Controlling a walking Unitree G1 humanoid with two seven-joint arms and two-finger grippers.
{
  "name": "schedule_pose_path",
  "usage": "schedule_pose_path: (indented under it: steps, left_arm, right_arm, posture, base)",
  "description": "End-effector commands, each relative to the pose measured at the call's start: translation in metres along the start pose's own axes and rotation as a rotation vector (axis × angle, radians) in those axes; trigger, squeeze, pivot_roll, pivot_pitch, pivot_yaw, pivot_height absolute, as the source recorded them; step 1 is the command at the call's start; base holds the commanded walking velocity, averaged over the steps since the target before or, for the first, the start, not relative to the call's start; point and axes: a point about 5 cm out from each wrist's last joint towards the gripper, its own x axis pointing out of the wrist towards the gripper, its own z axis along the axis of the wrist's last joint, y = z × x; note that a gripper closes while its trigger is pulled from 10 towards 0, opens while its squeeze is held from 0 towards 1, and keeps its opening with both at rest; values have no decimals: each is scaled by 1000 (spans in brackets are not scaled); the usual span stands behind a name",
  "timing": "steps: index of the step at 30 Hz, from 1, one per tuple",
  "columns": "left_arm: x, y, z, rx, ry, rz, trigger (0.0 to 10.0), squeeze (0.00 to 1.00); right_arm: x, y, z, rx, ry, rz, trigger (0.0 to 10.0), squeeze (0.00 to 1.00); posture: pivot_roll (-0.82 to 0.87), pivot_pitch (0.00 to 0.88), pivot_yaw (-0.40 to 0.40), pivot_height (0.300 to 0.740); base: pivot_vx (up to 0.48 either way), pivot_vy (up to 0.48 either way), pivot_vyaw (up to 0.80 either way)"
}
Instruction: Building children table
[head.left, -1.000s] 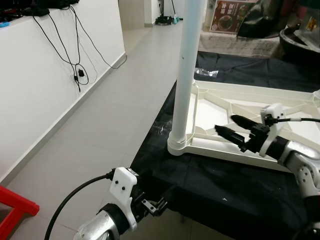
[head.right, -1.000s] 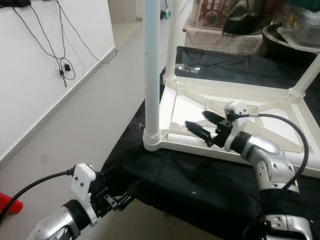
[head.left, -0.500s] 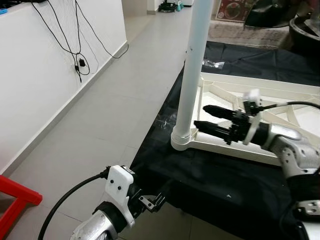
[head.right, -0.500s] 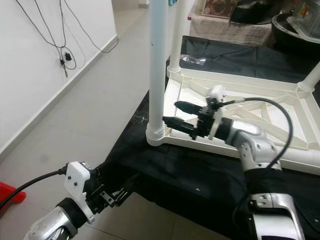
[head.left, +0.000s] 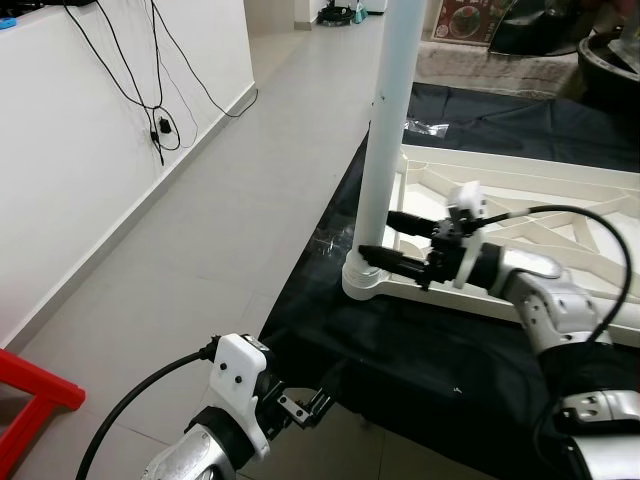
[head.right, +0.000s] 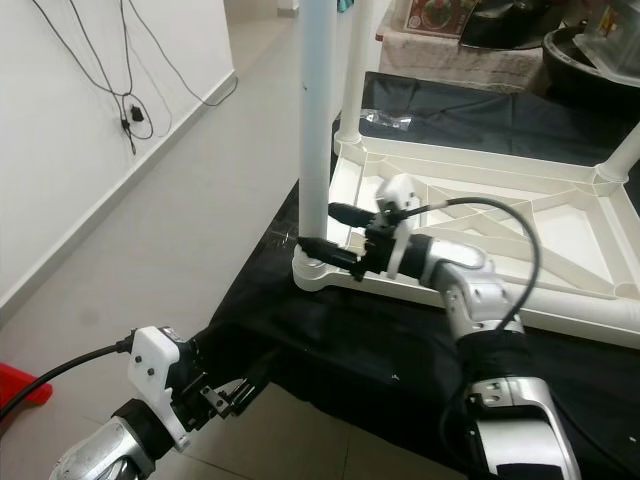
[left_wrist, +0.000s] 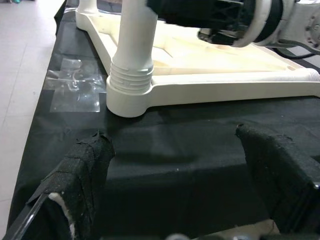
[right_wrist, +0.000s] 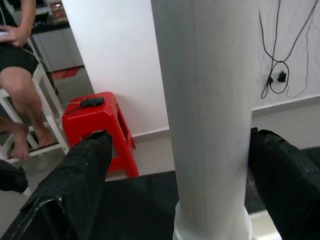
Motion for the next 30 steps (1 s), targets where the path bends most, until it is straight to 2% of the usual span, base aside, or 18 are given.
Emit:
schedule_pose_path:
  steps: [1,9,12,15,19,30]
  left_arm:
    - [-1,-2,2,4,-5,4,10000,0]
    - [-1,-2,2,1,-8,9,10000,0]
    - [-1,-4,2,-4,-9,8,10000,0]
    - [-1,-4,2,-4,-9,8,10000,0]
    - [-1,-5,3,-9,-12,9,10000,0]
    - [0,-6,3,-12,-14,14,10000,0]
  right_arm:
    - [6,1,0,-17,7,10,10000,0]
    - [15,0,1,-11,-8,-3,10000,0]
    - [24,0,2,-15,-21,-19,10000,0]
    - [24,0,2,-15,-21,-19,10000,0]
    - [36,-1,5,-25,-41,-41,10000,0]
    - [44,-2,9,-40,-50,-54,10000,0]
  posture:
    - [139,170,-25,740]
    - [139,179,-30,740]
    - [137,183,-30,740]
    - [137,183,-30,740]
    - [137,193,-37,740]
    - [136,194,-43,740]
  base:
    - [0,0,0]
    - [0,0,0]
    - [0,0,0]
    - [0,0,0]
    - [0,0,0]
    - [0,0,0]
